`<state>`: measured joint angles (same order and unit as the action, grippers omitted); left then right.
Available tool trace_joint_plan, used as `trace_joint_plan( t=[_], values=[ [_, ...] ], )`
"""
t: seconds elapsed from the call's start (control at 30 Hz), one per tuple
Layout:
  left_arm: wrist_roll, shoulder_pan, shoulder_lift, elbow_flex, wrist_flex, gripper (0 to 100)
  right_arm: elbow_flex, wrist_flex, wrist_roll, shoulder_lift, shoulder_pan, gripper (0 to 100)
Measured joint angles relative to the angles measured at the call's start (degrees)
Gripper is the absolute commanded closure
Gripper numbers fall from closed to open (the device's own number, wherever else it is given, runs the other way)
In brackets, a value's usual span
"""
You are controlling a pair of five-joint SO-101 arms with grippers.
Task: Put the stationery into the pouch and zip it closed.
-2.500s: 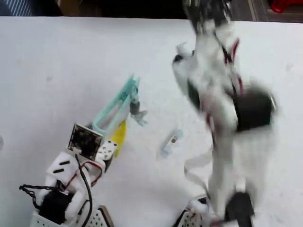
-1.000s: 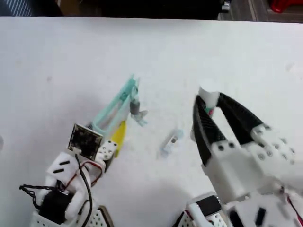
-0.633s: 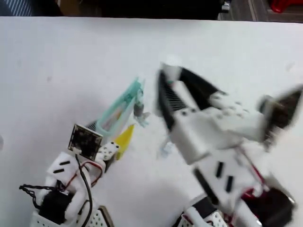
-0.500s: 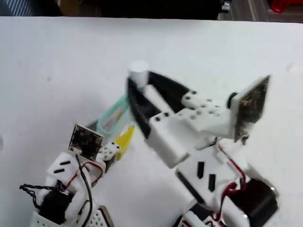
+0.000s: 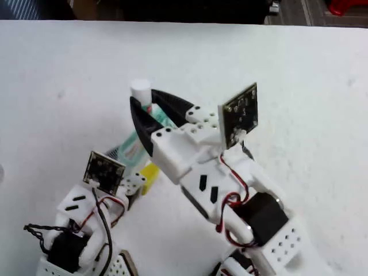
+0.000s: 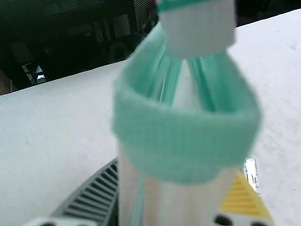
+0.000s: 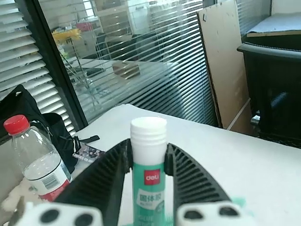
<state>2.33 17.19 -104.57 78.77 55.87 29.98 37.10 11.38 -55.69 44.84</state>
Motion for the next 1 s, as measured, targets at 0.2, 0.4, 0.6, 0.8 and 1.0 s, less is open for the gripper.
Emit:
trace_joint_plan(
  t=[0.2,0.4,0.6,0.8,1.0],
  values=[
    [0.0,0.0,0.0,0.0,0.0,76,5.7,-7.0,0.0,0.0,0.0,98.1],
    [0.0,0.0,0.0,0.0,0.0,76,9.3,-9.7,0.0,-0.5,-0.1,98.1],
    [-0.4,-1.2,0.0,0.0,0.0,76,9.4,-4.6,-5.7,-1.8,1.6,98.0],
    [-3.2,-4.2,-0.1,-0.1,0.0,76,9.7,2.4,-19.4,-2.0,9.1,98.0],
    [-3.8,-5.5,0.0,0.0,0.0,76,10.5,0.8,-20.7,-3.8,10.2,91.0]
  ],
)
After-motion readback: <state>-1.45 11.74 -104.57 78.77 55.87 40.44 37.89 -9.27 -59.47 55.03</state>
